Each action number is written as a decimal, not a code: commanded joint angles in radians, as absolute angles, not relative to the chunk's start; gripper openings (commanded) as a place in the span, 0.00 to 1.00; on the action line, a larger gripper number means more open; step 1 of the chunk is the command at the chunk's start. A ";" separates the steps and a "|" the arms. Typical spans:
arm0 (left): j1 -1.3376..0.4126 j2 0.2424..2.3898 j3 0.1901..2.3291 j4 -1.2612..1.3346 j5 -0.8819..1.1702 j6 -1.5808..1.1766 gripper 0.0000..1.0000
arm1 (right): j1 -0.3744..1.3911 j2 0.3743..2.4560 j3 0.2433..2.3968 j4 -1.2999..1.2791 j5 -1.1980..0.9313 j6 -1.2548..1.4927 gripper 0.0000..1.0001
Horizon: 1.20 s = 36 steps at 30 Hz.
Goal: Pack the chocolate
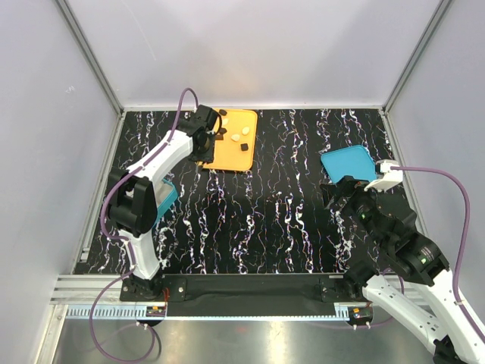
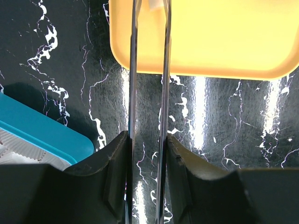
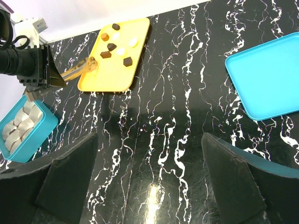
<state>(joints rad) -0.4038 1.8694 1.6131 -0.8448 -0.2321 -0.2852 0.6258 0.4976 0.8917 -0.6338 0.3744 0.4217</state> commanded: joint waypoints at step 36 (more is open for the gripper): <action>-0.422 1.763 1.540 -0.825 -0.242 -0.360 0.30 | 0.634 0.445 0.936 -0.638 0.396 0.422 1.00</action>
<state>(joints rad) -0.4183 1.8420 1.5318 -0.8364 -0.2314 -0.3378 0.6258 0.4561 0.8925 -0.6353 0.3767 0.4183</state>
